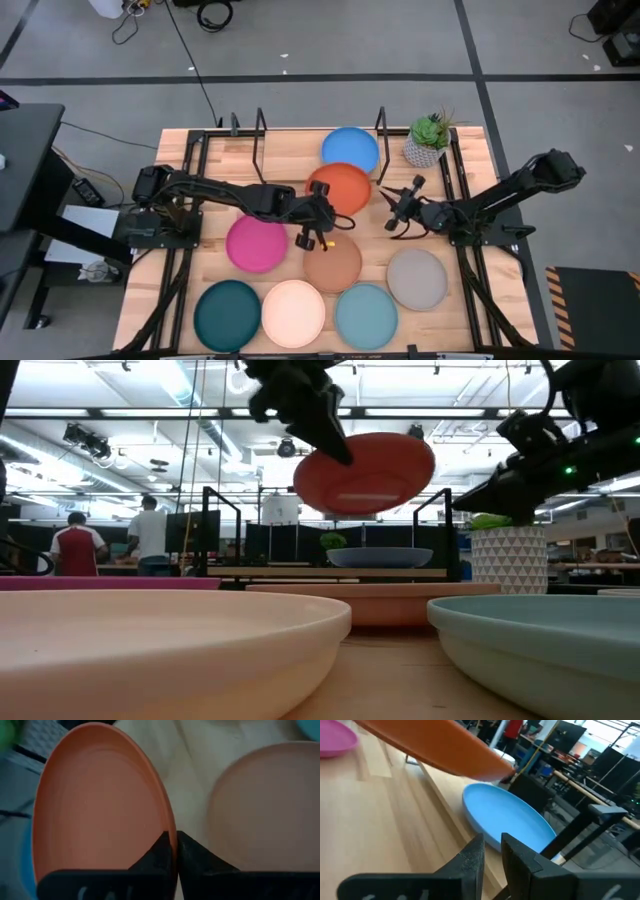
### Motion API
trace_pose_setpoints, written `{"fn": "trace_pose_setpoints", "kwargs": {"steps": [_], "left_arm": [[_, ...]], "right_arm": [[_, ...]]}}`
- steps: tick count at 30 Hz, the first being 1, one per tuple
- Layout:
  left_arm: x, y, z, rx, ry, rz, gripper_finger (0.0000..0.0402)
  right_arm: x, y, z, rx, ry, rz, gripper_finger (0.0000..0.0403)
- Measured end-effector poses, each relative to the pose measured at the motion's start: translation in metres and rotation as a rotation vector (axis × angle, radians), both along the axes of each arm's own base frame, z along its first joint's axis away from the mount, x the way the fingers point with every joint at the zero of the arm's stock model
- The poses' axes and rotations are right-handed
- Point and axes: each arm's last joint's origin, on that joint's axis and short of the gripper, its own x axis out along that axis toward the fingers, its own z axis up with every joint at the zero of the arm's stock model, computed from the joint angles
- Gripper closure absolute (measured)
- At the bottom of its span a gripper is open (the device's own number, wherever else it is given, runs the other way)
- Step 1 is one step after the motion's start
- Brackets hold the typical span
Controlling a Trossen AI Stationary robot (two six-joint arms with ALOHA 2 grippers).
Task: Place and stack plates onto a shelf
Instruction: Stack the orange plate on top of the blue plate on the shelf, then stack the pink plate on top of the orange plate on the shelf
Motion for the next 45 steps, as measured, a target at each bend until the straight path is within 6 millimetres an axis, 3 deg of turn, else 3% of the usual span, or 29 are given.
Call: {"fn": "trace_pose_setpoints", "kwargs": {"steps": [7, 14, 17, 22, 28, 32, 36, 40, 45], "left_arm": [[0.021, 0.039, -0.016, 0.113, -0.035, 0.012, 0.038], [0.039, 0.085, -0.06, 0.196, 0.053, 0.04, 0.0379], [0.045, 0.098, -0.071, 0.245, 0.047, 0.039, 0.0379], [0.05, 0.108, -0.075, 0.295, 0.024, 0.02, 0.0379], [0.048, 0.124, -0.074, 0.217, -0.013, 0.029, 0.0376], [0.046, 0.138, -0.076, 0.174, -0.037, 0.087, 0.0347], [0.045, 0.143, -0.076, 0.142, -0.053, 0.126, 0.0295], [0.048, 0.134, -0.074, 0.146, -0.077, 0.108, 0.0252], [0.051, 0.117, -0.066, 0.206, -0.101, 0.143, 0.0238]], "right_arm": [[-0.002, 0.009, 0.001, 0.003, -0.008, 0.054, 0.0332], [-0.005, 0.016, 0.0, 0.005, -0.017, 0.039, 0.0332], [-0.006, 0.018, 0.0, 0.011, -0.023, 0.041, 0.0332], [-0.007, 0.021, -0.001, 0.034, -0.029, 0.053, 0.0332], [-0.007, 0.024, -0.002, 0.05, -0.039, 0.069, 0.0332], [-0.008, 0.026, -0.002, 0.06, -0.045, 0.082, 0.0332], [-0.009, 0.029, -0.002, 0.063, -0.046, 0.098, 0.0332], [-0.009, 0.029, -0.002, 0.056, -0.041, 0.1, 0.0332], [-0.009, 0.029, -0.002, 0.054, -0.04, 0.099, 0.0332]]}}
